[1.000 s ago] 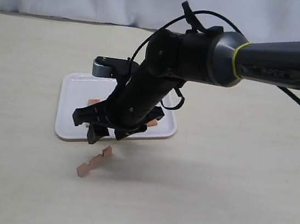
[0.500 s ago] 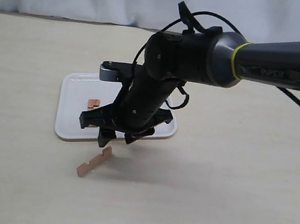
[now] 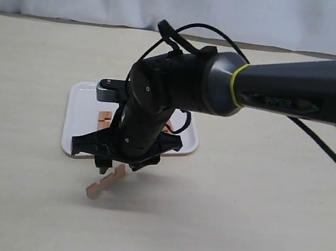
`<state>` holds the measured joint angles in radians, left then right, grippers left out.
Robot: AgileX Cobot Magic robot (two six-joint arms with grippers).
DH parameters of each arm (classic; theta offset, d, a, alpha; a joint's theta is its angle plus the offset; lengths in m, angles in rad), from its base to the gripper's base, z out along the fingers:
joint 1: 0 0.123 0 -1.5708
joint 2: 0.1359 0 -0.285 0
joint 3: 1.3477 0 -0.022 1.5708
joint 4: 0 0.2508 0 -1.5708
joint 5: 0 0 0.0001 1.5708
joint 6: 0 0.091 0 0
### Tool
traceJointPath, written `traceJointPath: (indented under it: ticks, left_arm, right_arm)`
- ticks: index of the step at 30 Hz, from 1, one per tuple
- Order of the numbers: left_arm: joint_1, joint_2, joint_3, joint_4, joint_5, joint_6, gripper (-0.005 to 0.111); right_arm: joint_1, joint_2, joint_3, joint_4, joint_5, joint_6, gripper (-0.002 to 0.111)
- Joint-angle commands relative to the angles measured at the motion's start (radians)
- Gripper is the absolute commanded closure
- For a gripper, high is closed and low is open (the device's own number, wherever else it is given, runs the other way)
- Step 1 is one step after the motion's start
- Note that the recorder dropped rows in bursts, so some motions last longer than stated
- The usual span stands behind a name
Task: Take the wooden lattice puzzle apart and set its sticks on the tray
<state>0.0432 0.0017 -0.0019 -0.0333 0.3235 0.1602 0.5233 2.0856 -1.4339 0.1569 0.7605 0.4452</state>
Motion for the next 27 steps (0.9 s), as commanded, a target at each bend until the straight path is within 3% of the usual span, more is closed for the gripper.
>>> traceJointPath:
  ticks: [1, 10, 20, 27]
  left_arm:
    - [-0.011, -0.002, 0.002, -0.002, -0.015, -0.001, 0.107]
    - [-0.011, -0.002, 0.002, -0.002, -0.015, -0.001, 0.107]
    - [-0.011, -0.002, 0.002, -0.005, -0.015, -0.001, 0.107]
    - [-0.011, -0.002, 0.002, -0.005, -0.015, -0.001, 0.107]
  right_arm:
    - [0.003, 0.024, -0.002, -0.008, -0.003, 0.064, 0.054]
    - [0.003, 0.060, -0.002, 0.079, 0.001, 0.089, 0.055]
    - [0.003, 0.070, -0.002, 0.091, 0.008, 0.082, 0.100]
    - [0.003, 0.070, -0.014, 0.127, 0.041, -0.108, 0.104]
